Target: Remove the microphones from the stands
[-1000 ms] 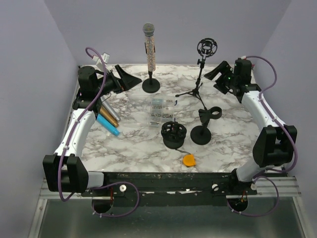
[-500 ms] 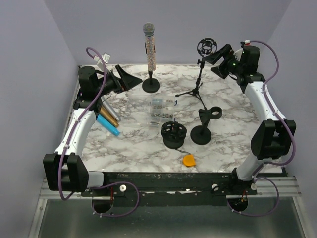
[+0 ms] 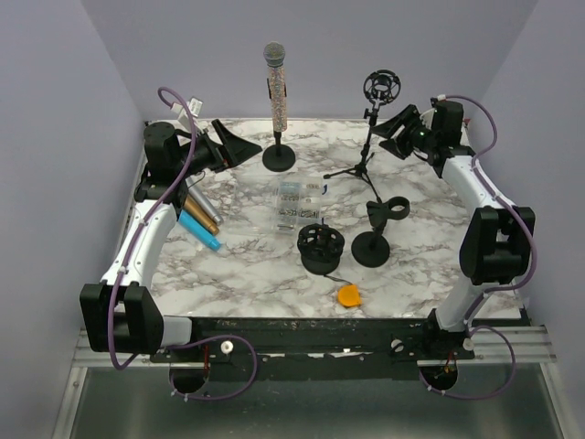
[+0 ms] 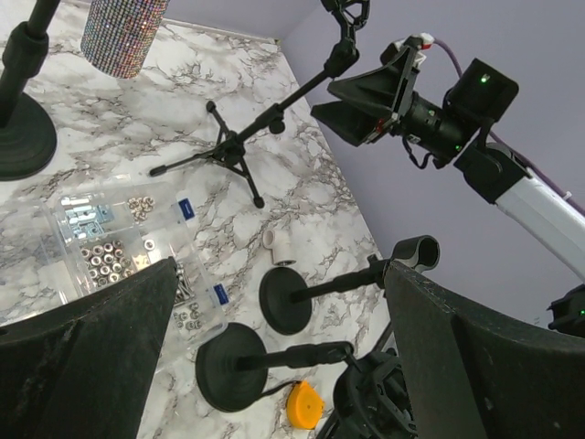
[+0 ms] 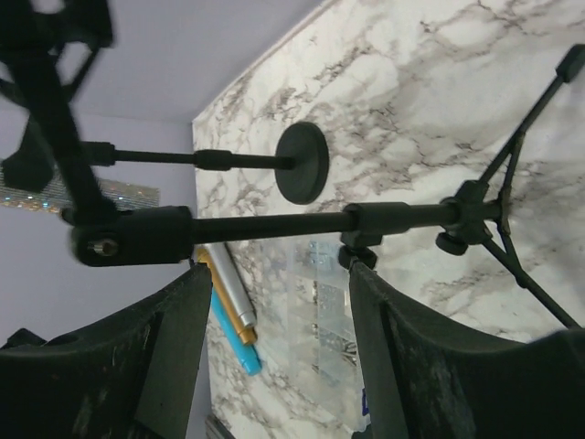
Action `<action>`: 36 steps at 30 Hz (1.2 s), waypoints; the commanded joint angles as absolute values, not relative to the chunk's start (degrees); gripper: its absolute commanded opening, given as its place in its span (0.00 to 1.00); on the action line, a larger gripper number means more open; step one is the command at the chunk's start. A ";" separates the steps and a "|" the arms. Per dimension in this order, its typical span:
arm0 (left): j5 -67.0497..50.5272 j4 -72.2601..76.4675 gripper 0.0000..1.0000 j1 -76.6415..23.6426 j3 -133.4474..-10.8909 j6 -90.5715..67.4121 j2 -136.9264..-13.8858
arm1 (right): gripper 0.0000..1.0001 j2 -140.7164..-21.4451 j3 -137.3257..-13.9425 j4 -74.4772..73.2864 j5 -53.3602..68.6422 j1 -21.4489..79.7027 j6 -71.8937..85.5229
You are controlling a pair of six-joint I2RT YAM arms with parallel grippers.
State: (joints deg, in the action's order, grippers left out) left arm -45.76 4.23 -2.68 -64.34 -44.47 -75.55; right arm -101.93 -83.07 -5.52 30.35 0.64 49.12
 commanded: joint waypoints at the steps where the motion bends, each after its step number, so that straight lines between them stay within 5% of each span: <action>1: -47.10 5.94 0.93 -2.41 -63.90 -44.89 -75.72 | 0.63 -101.66 -78.34 -4.19 29.47 0.27 47.49; 7: -46.96 6.00 0.93 -2.39 -63.81 -44.83 -75.71 | 0.65 -101.51 -77.62 -4.07 30.44 0.31 46.61; 17: -47.11 6.07 0.93 -2.43 -63.71 -44.97 -75.43 | 0.86 -99.52 -88.85 -7.02 31.36 0.26 48.62; 25: -47.15 6.13 0.93 -2.37 -63.72 -45.05 -75.15 | 0.84 -103.91 -94.33 -11.74 26.40 0.26 48.17; 36: -47.29 6.50 0.93 -2.33 -63.55 -45.32 -75.23 | 0.79 -105.78 -87.17 -8.66 28.81 0.27 46.50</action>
